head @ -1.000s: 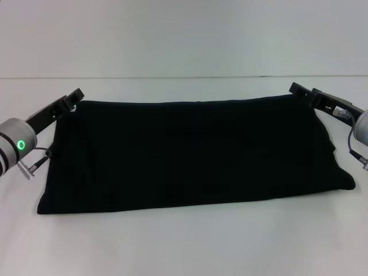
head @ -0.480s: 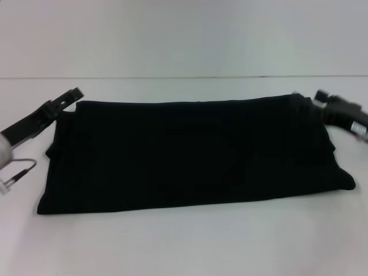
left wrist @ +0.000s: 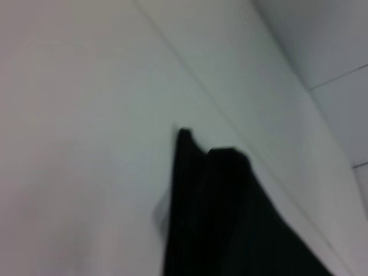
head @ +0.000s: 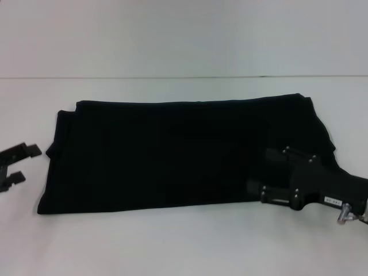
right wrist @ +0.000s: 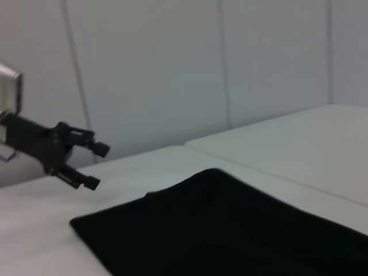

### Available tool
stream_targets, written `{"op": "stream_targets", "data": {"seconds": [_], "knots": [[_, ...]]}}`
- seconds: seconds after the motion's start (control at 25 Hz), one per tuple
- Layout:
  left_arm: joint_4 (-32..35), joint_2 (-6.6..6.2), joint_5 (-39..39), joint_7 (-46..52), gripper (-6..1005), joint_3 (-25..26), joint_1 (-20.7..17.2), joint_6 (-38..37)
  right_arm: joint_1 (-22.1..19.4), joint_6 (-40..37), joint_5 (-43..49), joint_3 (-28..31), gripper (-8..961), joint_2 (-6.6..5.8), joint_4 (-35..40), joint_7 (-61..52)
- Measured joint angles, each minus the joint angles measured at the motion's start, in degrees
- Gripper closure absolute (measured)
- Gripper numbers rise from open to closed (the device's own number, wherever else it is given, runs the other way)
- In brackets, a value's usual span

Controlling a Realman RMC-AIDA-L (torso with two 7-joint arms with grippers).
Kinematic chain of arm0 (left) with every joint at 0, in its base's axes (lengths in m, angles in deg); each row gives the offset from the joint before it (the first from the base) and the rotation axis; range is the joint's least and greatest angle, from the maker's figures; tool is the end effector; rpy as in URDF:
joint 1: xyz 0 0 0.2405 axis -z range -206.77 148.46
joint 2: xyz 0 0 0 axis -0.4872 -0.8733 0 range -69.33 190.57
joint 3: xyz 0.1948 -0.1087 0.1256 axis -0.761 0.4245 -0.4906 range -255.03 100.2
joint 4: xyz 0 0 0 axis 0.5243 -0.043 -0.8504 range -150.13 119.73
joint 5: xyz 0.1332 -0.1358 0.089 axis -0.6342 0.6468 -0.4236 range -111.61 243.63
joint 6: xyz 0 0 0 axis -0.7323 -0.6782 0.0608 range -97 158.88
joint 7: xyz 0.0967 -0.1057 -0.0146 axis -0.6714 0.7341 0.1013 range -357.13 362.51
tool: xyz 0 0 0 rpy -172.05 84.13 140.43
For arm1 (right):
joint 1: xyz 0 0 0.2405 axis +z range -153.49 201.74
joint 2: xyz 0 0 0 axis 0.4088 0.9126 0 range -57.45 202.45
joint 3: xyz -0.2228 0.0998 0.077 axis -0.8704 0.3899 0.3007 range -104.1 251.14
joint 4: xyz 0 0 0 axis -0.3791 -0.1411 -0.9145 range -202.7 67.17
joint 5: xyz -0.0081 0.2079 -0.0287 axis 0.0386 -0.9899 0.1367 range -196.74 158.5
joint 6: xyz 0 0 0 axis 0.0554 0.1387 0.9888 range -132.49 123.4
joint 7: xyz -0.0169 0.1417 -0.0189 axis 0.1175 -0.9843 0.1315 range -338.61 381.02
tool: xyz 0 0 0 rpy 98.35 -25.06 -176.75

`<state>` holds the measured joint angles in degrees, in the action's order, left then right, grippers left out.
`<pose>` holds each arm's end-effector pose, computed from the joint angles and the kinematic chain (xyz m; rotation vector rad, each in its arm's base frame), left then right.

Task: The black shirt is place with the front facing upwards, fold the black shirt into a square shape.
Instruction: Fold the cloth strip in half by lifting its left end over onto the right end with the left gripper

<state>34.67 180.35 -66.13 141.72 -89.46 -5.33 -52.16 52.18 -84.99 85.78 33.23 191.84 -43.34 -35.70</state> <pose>-0.3664 0.3006 0.0804 -1.6102 -1.9625 -0.8211 0.2865 0.3177 -0.0318 -2.5697 0.4569 0.7280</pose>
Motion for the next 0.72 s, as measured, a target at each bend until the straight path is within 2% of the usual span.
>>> {"op": "stream_targets", "data": {"seconds": [0.2, 0.4, 0.72], "knots": [[0.6, -0.6, -5.8, 3.5, 64, 0.4, 1.0, -3.3, 0.1, 0.3, 0.0, -1.7, 29, 0.19, 0.0, 0.8], [3.1, -1.68, -12.1, 8.2, 64, 4.2, 1.6, -9.4, -0.1, 1.4, -0.3, -1.3, 30, 0.33, -0.4, 0.9], [-0.5, -1.78, -13.3, 11.0, 64, 5.2, 1.6, -8.0, -0.1, 2.7, -0.3, -1.7, 31, 0.36, -0.9, 1.2]]}}
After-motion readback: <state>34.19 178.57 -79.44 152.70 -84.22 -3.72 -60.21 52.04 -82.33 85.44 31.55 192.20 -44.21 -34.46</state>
